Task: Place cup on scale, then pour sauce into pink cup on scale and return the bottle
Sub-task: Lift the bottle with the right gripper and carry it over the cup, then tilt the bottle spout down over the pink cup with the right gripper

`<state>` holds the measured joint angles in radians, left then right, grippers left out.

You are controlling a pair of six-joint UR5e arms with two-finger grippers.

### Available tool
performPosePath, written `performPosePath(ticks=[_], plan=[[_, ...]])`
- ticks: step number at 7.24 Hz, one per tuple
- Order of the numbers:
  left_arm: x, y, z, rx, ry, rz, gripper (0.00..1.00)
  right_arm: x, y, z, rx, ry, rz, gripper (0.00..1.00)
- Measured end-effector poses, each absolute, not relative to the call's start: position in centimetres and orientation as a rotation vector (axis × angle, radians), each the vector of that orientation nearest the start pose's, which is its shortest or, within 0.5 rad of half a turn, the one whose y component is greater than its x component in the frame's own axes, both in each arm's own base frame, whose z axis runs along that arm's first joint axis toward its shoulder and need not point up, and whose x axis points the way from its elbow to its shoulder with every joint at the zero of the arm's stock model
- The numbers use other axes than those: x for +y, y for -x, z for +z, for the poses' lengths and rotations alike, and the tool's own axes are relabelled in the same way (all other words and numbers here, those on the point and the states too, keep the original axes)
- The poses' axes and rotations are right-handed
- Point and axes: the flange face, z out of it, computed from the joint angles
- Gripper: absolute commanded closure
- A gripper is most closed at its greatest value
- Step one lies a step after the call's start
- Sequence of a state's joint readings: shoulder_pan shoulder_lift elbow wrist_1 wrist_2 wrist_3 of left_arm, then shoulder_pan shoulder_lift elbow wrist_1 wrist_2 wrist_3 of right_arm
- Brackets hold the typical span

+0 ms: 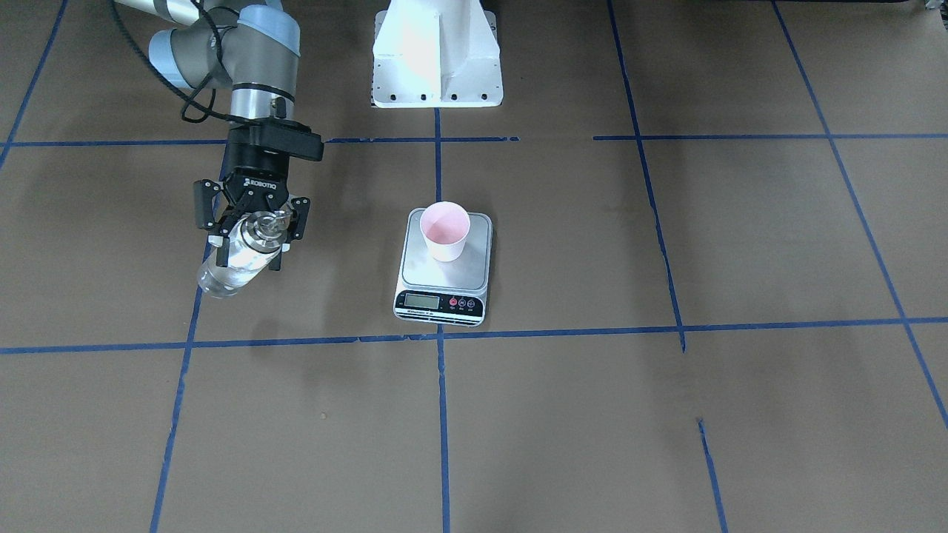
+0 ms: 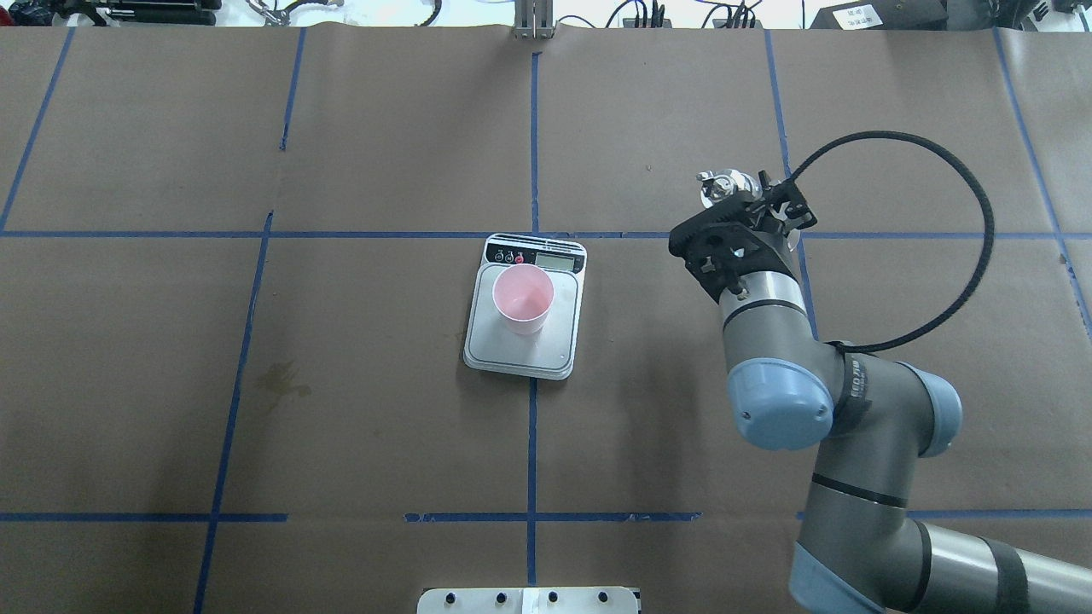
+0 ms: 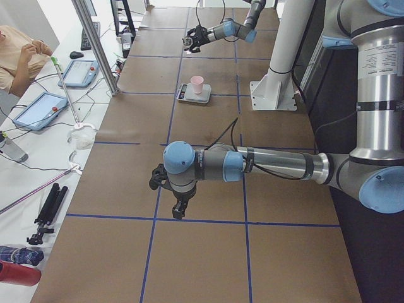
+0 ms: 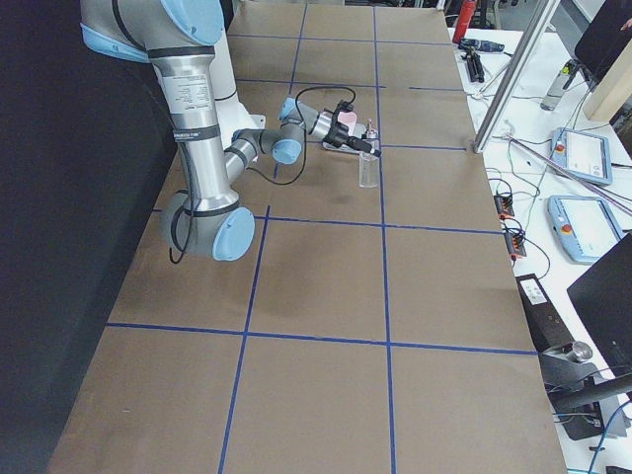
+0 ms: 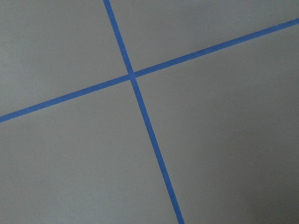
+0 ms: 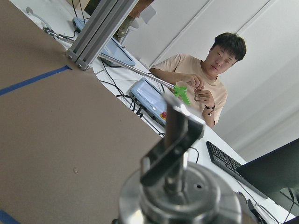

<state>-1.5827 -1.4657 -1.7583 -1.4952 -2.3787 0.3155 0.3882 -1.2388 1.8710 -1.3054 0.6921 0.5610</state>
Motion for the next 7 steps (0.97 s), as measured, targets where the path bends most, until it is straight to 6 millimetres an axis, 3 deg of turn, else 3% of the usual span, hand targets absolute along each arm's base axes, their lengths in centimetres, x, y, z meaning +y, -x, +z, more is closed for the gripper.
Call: performPosePath(ticks=[3,4,6,7], plan=[[-44.3,7.3,61.6,0.768,-0.149,0.287,0.00,-42.0,47.8,25.4,0.070,-1.083,-0.253,1.00],[-44.3,7.3,61.1,0.764,-0.160,0.291,0.00,-42.5,50.3,24.7,0.138,-1.070,-0.285,1.00],[-44.3,7.3,60.6,0.763,-0.168,0.293,0.00,-42.2,55.8,24.9,0.255,-1.086,-0.343,1.00],[-44.4,7.3,60.5,0.763,-0.169,0.294,0.00,-41.4,57.1,25.3,0.299,-1.112,-0.361,1.00]])
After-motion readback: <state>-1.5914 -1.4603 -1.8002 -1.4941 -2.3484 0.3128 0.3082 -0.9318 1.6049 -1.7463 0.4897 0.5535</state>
